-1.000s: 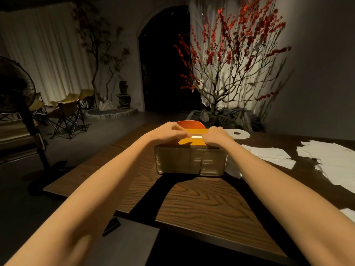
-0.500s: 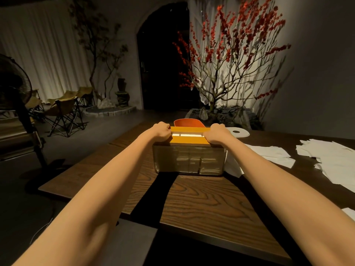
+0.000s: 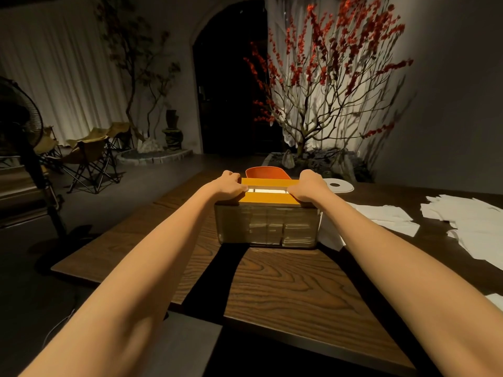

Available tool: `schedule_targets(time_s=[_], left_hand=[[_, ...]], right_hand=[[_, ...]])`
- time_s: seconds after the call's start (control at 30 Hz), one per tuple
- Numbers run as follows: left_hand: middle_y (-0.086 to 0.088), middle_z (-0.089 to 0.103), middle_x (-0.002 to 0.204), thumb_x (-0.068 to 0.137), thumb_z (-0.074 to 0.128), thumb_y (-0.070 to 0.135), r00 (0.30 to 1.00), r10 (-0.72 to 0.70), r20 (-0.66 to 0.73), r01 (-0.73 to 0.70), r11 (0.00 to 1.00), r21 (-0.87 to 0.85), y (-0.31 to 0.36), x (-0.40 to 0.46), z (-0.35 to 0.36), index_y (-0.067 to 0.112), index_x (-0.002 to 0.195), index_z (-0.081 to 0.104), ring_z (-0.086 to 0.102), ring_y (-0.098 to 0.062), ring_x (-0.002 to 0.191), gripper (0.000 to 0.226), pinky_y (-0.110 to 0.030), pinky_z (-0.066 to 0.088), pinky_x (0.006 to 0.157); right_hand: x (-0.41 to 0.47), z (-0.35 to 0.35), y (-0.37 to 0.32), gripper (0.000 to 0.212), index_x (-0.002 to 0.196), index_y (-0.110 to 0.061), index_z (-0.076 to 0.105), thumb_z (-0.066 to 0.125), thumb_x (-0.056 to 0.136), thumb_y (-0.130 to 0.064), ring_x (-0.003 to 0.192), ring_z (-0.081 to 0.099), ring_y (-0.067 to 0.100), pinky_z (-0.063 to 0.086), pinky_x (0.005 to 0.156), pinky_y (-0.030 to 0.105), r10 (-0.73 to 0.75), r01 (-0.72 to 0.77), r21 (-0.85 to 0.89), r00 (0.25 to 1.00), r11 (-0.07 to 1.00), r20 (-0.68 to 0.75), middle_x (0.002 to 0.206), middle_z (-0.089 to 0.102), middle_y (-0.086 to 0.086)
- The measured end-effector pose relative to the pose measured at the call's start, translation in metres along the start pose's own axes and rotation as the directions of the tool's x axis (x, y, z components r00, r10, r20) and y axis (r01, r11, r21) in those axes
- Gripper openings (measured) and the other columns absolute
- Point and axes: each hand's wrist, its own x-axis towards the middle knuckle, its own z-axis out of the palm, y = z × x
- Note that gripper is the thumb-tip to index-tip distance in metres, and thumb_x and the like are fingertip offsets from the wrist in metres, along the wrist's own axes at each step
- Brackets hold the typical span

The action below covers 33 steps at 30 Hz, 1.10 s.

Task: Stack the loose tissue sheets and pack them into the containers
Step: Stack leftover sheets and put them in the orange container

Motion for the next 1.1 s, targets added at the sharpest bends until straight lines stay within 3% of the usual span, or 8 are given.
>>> schedule_targets(time_s=[0.2, 0.3, 0.4, 0.53, 0.63, 0.77, 0.93, 1.1], left_hand=[[-0.019, 0.043, 0.136, 0.103, 0.04, 0.029, 1.0, 0.006, 0.015, -0.006, 1.0, -0.01, -0.002, 0.003, 0.002, 0.001, 0.132, 0.039, 0.045, -0.032, 0.121, 0.04, -0.043, 0.031, 0.108], [-0.018, 0.042, 0.135, 0.104, 0.036, 0.03, 0.999, 0.021, 0.042, -0.021, 1.0, 0.014, -0.002, 0.004, 0.001, 0.002, 0.131, 0.038, 0.044, -0.03, 0.12, 0.039, -0.048, 0.028, 0.111], [-0.012, 0.023, 0.156, 0.105, 0.028, 0.035, 0.997, 0.04, 0.065, -0.047, 0.992, 0.117, -0.003, 0.004, 0.003, 0.005, 0.145, 0.027, 0.028, -0.029, 0.139, 0.051, -0.056, 0.013, 0.116], [-0.002, 0.008, 0.162, 0.105, 0.021, 0.042, 0.999, 0.049, 0.022, -0.052, 0.977, 0.206, -0.006, 0.006, 0.008, 0.012, 0.153, 0.015, 0.009, -0.024, 0.148, 0.057, -0.062, -0.003, 0.112], [-0.006, 0.007, 0.162, 0.105, 0.023, 0.04, 0.997, 0.036, 0.074, -0.049, 0.982, 0.18, -0.002, 0.005, 0.007, 0.009, 0.153, 0.013, 0.008, -0.025, 0.148, 0.058, -0.056, 0.004, 0.116], [-0.012, 0.004, 0.161, 0.105, 0.026, 0.036, 0.994, 0.024, 0.109, -0.04, 0.989, 0.144, 0.005, 0.004, 0.007, 0.004, 0.152, 0.005, 0.007, -0.028, 0.148, 0.061, -0.039, 0.01, 0.117], [0.0, 0.004, 0.162, 0.102, 0.025, 0.051, 0.997, -0.027, 0.069, 0.015, 0.985, 0.173, -0.004, 0.004, 0.013, 0.024, 0.155, 0.005, 0.003, -0.024, 0.149, 0.063, -0.059, 0.0, 0.116], [-0.004, 0.01, 0.161, 0.098, 0.024, 0.06, 0.998, -0.034, 0.054, 0.025, 0.986, 0.162, -0.005, -0.001, 0.014, 0.039, 0.152, 0.011, 0.009, -0.032, 0.147, 0.059, -0.06, 0.009, 0.116]], right_hand=[[0.001, 0.0, -0.004, 0.018, 0.075, -0.01, 0.046, 0.054, 0.09, -0.016, 0.088, 0.051, 0.028, 0.04, 0.072, 0.036, -0.011, 0.011, -0.021, 1.0, 1.0, 0.008, 0.092, 0.052, 0.011], [0.001, 0.003, -0.004, 0.034, 0.119, -0.008, 0.056, 0.04, 0.095, -0.026, 0.114, 0.052, 0.033, 0.043, 0.093, 0.043, -0.075, 0.086, -0.135, 0.994, 0.987, 0.084, 0.124, 0.057, 0.014], [0.0, 0.007, -0.004, 0.054, 0.148, -0.013, 0.03, 0.023, 0.1, -0.037, 0.141, 0.024, 0.033, 0.023, 0.112, 0.054, -0.124, 0.167, -0.257, 0.977, 0.952, 0.176, 0.152, 0.032, 0.011], [0.0, 0.008, -0.004, 0.054, 0.144, -0.007, 0.032, 0.018, 0.102, -0.037, 0.14, 0.027, 0.03, 0.013, 0.115, 0.052, -0.202, 0.246, -0.321, 0.965, 0.915, 0.166, 0.152, 0.03, 0.011], [-0.001, 0.009, -0.004, 0.056, 0.144, -0.006, 0.032, 0.018, 0.101, -0.04, 0.135, 0.032, 0.032, 0.027, 0.11, 0.048, -0.184, 0.236, -0.313, 0.965, 0.92, 0.185, 0.15, 0.033, 0.013], [0.007, 0.013, -0.001, 0.067, 0.15, -0.008, 0.023, 0.018, 0.099, -0.051, 0.141, 0.023, 0.032, 0.026, 0.112, 0.048, -0.162, 0.223, -0.328, 0.966, 0.918, 0.202, 0.155, 0.025, 0.013], [0.008, 0.019, -0.001, 0.078, 0.151, -0.008, 0.021, 0.018, 0.095, -0.062, 0.141, 0.027, 0.033, 0.027, 0.113, 0.048, -0.132, 0.181, -0.305, 0.976, 0.935, 0.174, 0.156, 0.024, 0.015], [0.004, 0.017, 0.002, 0.079, 0.151, -0.01, 0.02, 0.016, 0.094, -0.065, 0.142, 0.026, 0.033, 0.027, 0.113, 0.049, -0.17, 0.212, -0.281, 0.971, 0.936, 0.165, 0.157, 0.023, 0.014]])
